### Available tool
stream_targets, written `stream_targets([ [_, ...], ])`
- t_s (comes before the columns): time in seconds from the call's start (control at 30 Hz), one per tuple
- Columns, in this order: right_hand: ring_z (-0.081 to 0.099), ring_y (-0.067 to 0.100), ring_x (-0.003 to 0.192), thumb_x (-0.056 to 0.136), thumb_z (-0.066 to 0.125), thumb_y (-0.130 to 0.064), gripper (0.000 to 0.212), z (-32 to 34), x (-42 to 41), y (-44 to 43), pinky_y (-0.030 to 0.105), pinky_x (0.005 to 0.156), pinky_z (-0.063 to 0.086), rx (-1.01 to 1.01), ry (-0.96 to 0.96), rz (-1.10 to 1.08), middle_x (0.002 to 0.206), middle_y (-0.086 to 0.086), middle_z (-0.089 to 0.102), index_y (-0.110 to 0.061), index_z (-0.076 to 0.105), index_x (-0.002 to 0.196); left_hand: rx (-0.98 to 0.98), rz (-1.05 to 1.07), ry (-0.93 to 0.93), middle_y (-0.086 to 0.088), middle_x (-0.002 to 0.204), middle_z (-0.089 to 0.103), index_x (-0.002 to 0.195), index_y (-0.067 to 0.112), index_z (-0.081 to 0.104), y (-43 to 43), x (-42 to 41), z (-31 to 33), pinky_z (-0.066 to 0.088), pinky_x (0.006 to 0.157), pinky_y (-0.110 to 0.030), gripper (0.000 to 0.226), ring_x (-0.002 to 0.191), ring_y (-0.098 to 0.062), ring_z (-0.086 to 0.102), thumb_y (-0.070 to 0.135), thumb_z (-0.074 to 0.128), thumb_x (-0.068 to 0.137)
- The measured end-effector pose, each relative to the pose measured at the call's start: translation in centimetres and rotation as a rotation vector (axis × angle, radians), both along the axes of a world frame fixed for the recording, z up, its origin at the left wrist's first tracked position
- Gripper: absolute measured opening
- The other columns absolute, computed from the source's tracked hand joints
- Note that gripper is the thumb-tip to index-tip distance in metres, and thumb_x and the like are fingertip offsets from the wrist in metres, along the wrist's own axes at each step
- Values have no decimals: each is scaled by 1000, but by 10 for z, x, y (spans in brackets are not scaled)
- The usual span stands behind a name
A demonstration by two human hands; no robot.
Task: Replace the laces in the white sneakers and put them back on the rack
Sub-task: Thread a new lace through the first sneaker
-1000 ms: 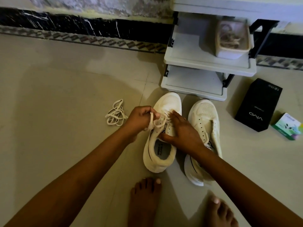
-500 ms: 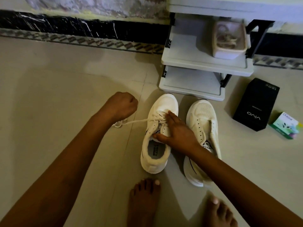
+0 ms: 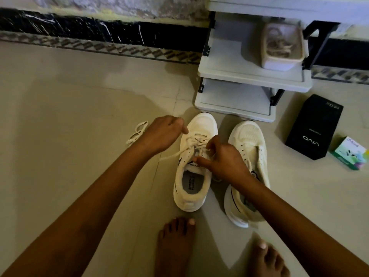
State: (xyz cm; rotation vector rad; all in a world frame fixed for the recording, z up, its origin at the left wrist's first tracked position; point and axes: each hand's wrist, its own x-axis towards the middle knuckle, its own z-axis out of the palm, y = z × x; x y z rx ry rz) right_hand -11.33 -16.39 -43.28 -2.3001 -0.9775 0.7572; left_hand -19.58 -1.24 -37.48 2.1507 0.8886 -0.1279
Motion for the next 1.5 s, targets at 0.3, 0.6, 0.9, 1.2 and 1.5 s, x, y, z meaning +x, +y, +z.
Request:
stream_targets([
  [0.3,59,13,74,85,66,-31,18,3,6,0,22,67,44,-9,63,-53,79,-2,61,-15,67,91,-36,-70,-234,7,83,64,97,17,60,0,-6,-13,44,62,-8,22,70,-1,59,6,41,97],
  [0.6,60,14,69,83,67,-31,15,1,5,0,26,65,47,28,71,-80,72,-3,61,-19,61,78,132,-462,-200,-2,107,63,100,22,51,-10,-1,-19,52,76,-33,15,96,-16,59,24,37,98],
  [0.9,61,12,76,83,68,-30,13,2,3,0,22,67,48,19,97,-100,81,-3,62,-18,63,85,609,-246,496,-7,104,61,105,18,62,45,-40,0,40,70,-26,19,94,-26,59,14,54,88],
  [1.2,60,13,67,89,61,-20,15,3,7,-5,25,65,49,42,193,-158,75,1,65,-9,71,91,15,-15,-145,2,92,70,93,16,72,-36,-4,-32,47,76,-17,11,81,-7,61,12,64,86],
  [1.5,64,25,86,90,51,1,31,0,11,-9,35,83,54,80,453,-353,75,4,66,-16,65,68,288,-98,-67,-8,99,62,95,13,68,-48,-8,-45,39,71,-28,13,87,-23,58,16,56,90],
])
